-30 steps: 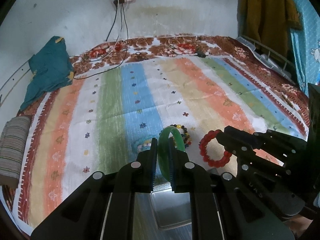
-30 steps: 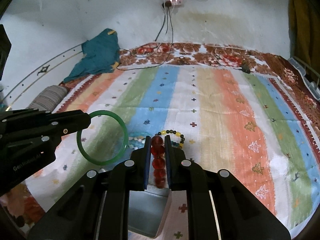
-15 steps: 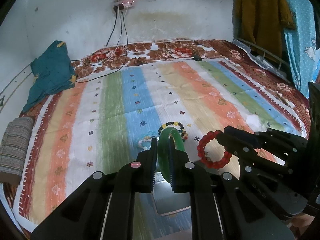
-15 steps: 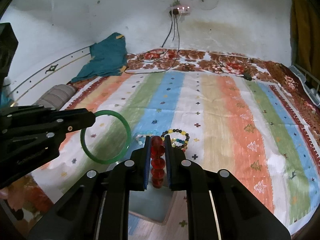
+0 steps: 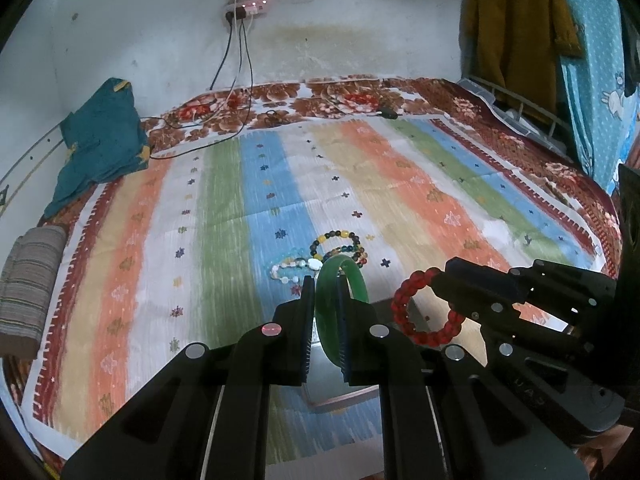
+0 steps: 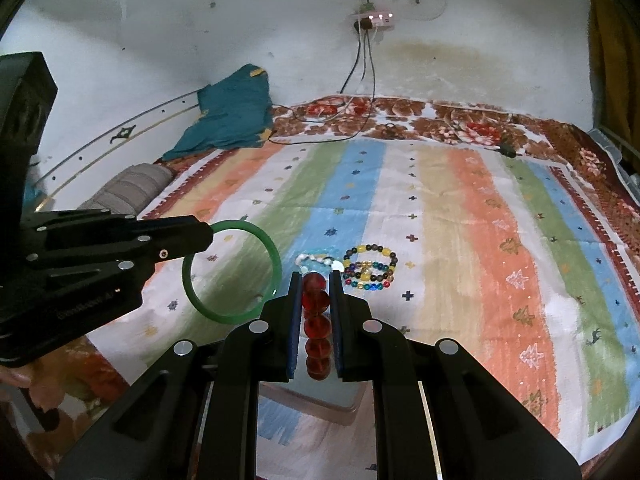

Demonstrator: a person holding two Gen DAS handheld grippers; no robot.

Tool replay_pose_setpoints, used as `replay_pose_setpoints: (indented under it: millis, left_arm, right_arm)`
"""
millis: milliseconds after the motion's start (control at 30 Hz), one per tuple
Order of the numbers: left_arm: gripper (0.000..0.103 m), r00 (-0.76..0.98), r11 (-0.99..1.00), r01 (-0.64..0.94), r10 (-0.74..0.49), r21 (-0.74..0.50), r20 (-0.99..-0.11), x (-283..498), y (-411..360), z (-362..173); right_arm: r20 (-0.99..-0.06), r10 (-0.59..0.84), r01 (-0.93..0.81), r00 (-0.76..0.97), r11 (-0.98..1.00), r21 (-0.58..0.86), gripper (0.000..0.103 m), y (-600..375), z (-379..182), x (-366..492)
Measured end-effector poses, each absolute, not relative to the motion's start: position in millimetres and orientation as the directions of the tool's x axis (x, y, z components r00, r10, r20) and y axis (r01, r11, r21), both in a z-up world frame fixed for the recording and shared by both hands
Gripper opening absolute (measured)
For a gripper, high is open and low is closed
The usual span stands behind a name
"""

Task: Organize jewelry
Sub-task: 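Lower and release the green bangle into the tin while right tool releases red bracelet there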

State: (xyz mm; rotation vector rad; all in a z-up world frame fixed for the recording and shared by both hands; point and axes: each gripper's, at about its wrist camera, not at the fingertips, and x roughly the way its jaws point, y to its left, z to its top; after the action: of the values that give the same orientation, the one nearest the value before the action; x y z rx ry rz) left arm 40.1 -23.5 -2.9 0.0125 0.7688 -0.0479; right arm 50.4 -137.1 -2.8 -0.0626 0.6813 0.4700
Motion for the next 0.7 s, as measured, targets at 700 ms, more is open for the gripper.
replay_pose_setpoints:
  millis: [700]
  left_arm:
    - [0.049,0.668,0.997,-0.075,0.030,-0.027,-0.743,60.4,4.6,-16.0]
  right_arm:
    - [-0.686,0.320,-0.341,0.654,0.934,0.111,0.044,-157.0,-16.8,81.1]
